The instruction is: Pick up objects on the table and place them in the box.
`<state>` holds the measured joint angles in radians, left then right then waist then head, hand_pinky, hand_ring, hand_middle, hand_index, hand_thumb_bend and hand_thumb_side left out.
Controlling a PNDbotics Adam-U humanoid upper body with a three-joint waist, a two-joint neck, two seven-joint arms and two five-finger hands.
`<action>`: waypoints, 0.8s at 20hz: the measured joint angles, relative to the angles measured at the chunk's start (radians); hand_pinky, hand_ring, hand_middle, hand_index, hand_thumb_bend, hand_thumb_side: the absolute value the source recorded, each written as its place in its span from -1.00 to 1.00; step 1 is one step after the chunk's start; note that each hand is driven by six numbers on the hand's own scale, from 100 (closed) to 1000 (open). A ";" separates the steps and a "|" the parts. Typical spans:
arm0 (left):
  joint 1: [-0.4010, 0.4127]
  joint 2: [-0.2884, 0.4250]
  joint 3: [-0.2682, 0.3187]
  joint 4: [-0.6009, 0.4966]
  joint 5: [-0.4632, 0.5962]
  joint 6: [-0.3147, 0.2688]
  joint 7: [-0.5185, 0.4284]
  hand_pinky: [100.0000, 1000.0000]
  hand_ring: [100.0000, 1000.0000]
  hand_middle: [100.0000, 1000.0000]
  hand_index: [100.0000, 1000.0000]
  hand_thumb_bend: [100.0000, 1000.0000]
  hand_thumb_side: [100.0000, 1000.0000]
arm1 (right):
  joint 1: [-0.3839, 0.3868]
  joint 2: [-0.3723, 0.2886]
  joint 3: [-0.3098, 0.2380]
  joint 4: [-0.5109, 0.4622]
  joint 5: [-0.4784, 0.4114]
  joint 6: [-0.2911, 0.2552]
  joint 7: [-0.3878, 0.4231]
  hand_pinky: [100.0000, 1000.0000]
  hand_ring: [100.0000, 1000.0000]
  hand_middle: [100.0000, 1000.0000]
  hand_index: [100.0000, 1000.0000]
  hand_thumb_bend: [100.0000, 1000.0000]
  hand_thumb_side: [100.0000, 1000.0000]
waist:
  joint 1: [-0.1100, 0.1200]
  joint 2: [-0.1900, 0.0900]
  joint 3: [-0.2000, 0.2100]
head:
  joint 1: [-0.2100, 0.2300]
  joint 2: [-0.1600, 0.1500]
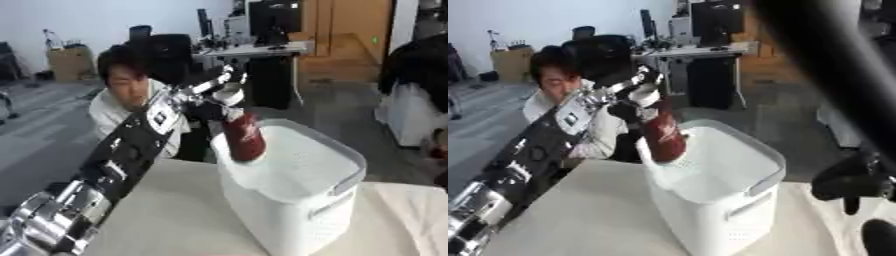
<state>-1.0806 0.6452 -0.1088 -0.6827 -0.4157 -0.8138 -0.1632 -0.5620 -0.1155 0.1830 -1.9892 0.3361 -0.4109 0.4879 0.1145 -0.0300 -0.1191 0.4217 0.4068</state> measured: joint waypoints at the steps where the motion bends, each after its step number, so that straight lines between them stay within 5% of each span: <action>1: 0.000 -0.004 0.005 0.016 -0.038 0.004 0.025 -0.31 -0.16 0.03 0.03 -1.00 -0.26 | -0.005 0.006 0.003 0.000 -0.003 -0.001 0.002 -0.54 0.12 0.10 0.32 -1.00 0.81 | 0.002 0.003 -0.005 | 0.007 -0.004; 2: 0.000 -0.008 0.007 0.032 -0.082 0.018 0.042 0.65 0.46 0.54 0.42 -1.00 -0.15 | -0.008 0.011 0.003 0.000 -0.006 -0.002 0.004 -0.54 0.12 0.10 0.32 -1.00 0.80 | 0.004 0.005 -0.009 | 0.013 -0.007; 4: -0.001 -0.014 0.007 0.055 -0.183 0.049 0.053 1.00 0.80 0.81 0.60 -1.00 0.16 | -0.008 0.019 0.003 0.000 -0.008 -0.003 0.005 -0.53 0.12 0.09 0.32 -1.00 0.79 | 0.007 0.008 -0.015 | 0.023 -0.007; 9: -0.004 -0.027 0.012 0.067 -0.345 0.065 0.046 1.00 0.99 0.98 0.78 -1.00 0.35 | -0.008 0.028 -0.017 0.000 0.002 0.020 -0.024 -0.54 0.11 0.08 0.32 -1.00 0.78 | 0.009 0.009 -0.020 | 0.027 0.000; 16: 0.019 -0.023 0.020 0.039 -0.354 0.024 0.088 1.00 0.89 0.95 0.75 -1.00 0.34 | -0.006 0.026 -0.030 0.000 0.028 0.041 -0.058 -0.54 0.11 0.08 0.32 -1.00 0.77 | 0.009 0.002 0.002 | 0.020 -0.004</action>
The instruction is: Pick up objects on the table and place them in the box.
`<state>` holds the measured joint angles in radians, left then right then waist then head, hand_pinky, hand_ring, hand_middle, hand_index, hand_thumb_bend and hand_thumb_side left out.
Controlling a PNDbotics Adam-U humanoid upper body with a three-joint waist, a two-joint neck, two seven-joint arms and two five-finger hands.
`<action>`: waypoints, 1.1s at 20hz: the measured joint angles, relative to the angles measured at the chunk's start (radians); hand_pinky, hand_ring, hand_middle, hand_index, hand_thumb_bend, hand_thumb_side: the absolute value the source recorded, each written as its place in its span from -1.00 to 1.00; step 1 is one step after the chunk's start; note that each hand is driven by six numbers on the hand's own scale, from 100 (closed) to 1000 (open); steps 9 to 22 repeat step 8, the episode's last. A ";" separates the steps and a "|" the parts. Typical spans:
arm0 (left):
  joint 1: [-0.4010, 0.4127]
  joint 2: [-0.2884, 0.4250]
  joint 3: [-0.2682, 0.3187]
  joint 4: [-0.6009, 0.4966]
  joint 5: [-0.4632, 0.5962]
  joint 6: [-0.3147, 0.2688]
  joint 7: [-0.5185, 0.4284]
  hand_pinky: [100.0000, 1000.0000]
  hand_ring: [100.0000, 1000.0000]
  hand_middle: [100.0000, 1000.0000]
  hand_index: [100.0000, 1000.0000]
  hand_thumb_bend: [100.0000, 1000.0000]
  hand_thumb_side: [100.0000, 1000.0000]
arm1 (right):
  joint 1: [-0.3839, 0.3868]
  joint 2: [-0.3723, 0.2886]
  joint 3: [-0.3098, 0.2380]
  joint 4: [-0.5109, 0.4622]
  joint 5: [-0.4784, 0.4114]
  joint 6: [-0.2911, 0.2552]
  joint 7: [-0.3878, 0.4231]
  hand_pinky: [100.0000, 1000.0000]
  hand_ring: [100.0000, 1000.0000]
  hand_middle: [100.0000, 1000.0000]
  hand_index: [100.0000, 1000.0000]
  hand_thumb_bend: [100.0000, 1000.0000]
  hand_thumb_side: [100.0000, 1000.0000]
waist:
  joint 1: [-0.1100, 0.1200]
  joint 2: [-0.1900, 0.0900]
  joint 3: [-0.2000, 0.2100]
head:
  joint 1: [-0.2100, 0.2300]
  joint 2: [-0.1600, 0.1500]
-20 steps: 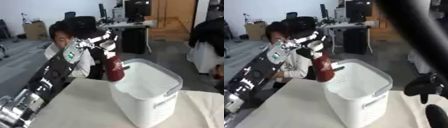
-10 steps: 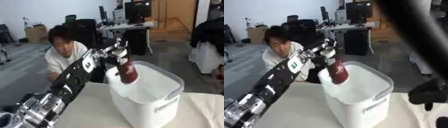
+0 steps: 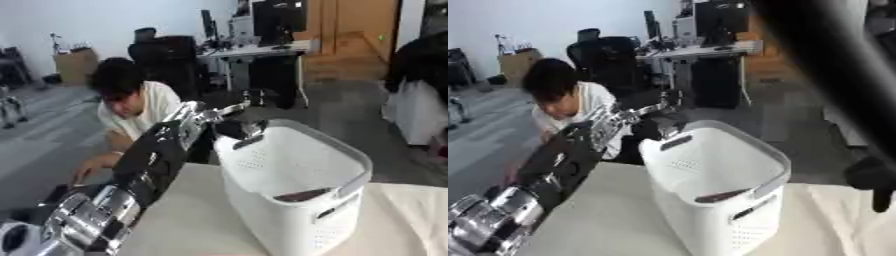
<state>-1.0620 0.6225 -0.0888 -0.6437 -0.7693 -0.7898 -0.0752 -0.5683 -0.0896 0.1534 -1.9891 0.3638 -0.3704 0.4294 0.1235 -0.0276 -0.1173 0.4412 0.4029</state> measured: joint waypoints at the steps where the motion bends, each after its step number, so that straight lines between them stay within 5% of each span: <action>1: 0.017 0.009 -0.004 -0.024 0.024 -0.010 0.007 1.00 0.86 0.94 0.76 -1.00 0.21 | 0.001 -0.002 -0.002 0.000 0.002 0.000 -0.002 -0.54 0.11 0.08 0.32 -1.00 0.79 | 0.000 -0.003 0.008 | -0.008 -0.004; 5: 0.153 0.080 -0.051 -0.218 0.220 -0.034 0.012 0.93 0.75 0.88 0.77 -1.00 0.17 | 0.010 -0.025 -0.011 0.000 0.014 0.003 -0.010 -0.54 0.11 0.09 0.32 -1.00 0.79 | 0.000 -0.010 0.036 | -0.047 -0.009; 8: 0.323 0.133 -0.086 -0.476 0.452 0.003 -0.010 0.79 0.65 0.84 0.82 -1.00 0.17 | 0.013 -0.043 -0.020 0.000 0.025 0.006 -0.021 -0.54 0.11 0.09 0.32 -1.00 0.79 | -0.009 -0.014 0.057 | -0.075 -0.003; 22: 0.323 0.133 -0.086 -0.476 0.452 0.003 -0.010 0.79 0.65 0.84 0.82 -1.00 0.17 | 0.013 -0.043 -0.020 0.000 0.025 0.006 -0.021 -0.54 0.11 0.09 0.32 -1.00 0.79 | -0.009 -0.014 0.057 | -0.075 -0.003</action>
